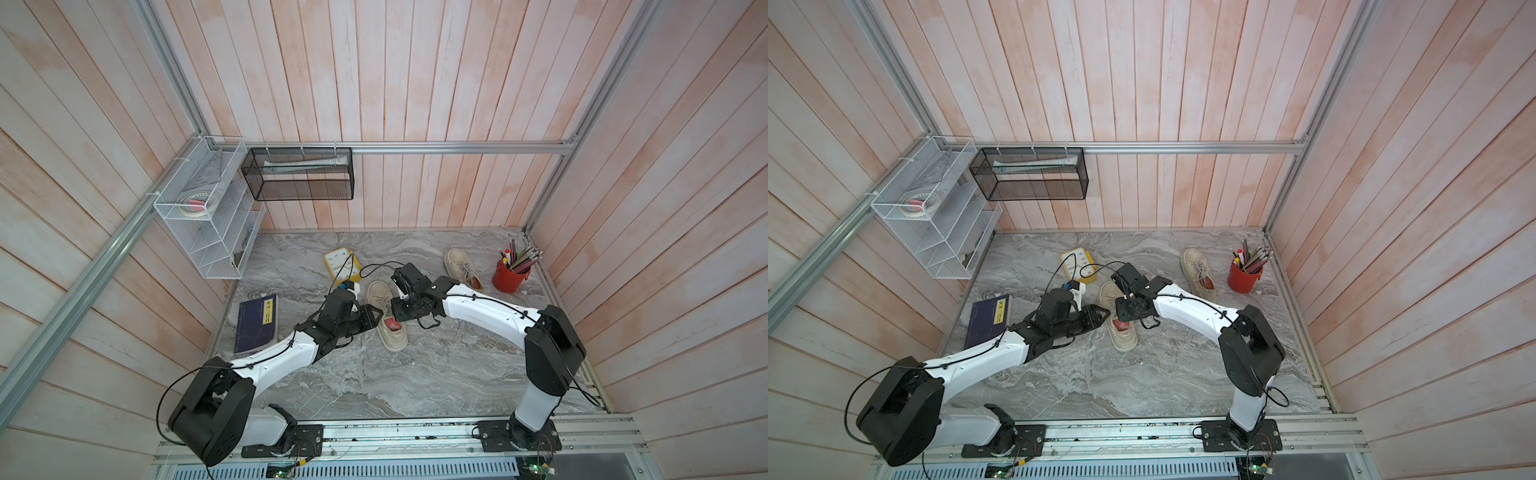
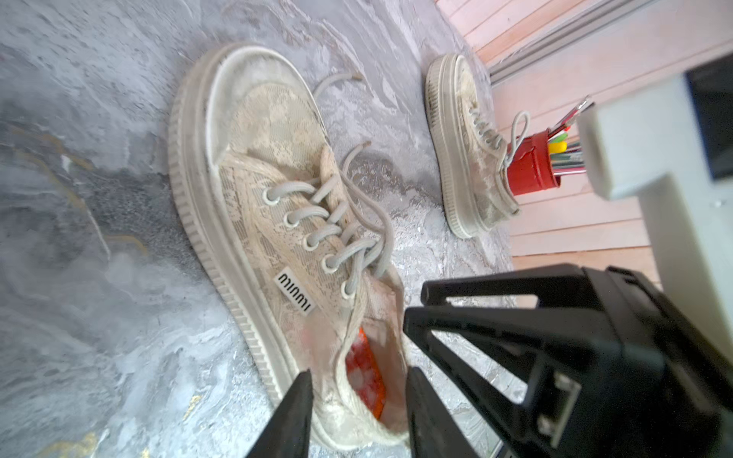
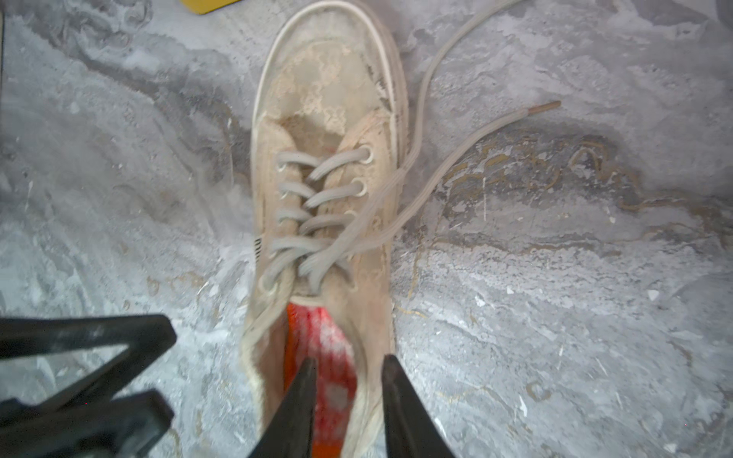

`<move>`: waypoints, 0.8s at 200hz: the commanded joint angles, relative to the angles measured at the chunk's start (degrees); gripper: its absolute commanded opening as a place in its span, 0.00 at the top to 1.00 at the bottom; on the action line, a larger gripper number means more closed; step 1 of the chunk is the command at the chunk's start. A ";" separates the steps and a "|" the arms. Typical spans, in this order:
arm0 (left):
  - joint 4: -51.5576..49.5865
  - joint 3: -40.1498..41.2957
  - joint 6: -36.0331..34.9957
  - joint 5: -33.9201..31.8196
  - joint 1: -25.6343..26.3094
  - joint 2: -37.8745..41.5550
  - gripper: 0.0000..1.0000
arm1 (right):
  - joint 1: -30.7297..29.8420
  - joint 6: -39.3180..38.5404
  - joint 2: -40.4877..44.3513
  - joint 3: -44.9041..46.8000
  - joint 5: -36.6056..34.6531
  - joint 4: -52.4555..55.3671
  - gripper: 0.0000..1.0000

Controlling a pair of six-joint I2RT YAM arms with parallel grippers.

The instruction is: Remove the insole from the shoe

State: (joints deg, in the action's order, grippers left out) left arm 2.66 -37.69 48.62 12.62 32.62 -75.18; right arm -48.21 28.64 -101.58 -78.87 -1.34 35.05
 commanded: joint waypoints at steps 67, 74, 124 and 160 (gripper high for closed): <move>-6.72 8.82 7.71 -4.36 -2.67 7.07 0.59 | -2.33 -3.74 -8.08 -6.54 2.64 6.74 0.80; -6.82 8.93 7.63 -3.81 -2.66 6.68 0.60 | -2.38 -4.05 -8.87 -7.00 2.48 6.94 0.79; -5.74 10.00 7.45 -1.37 -2.68 5.48 0.60 | -2.35 -5.89 -12.95 -9.28 6.19 6.70 0.67; -4.95 10.35 7.54 -0.58 -2.66 4.93 0.60 | -2.46 -6.30 -15.51 -9.71 7.56 5.94 0.59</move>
State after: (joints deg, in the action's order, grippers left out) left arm -3.42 -28.36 55.99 10.81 30.15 -69.45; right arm -50.52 23.49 -114.30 -87.07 3.97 40.45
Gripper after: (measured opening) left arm 0.401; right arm 0.398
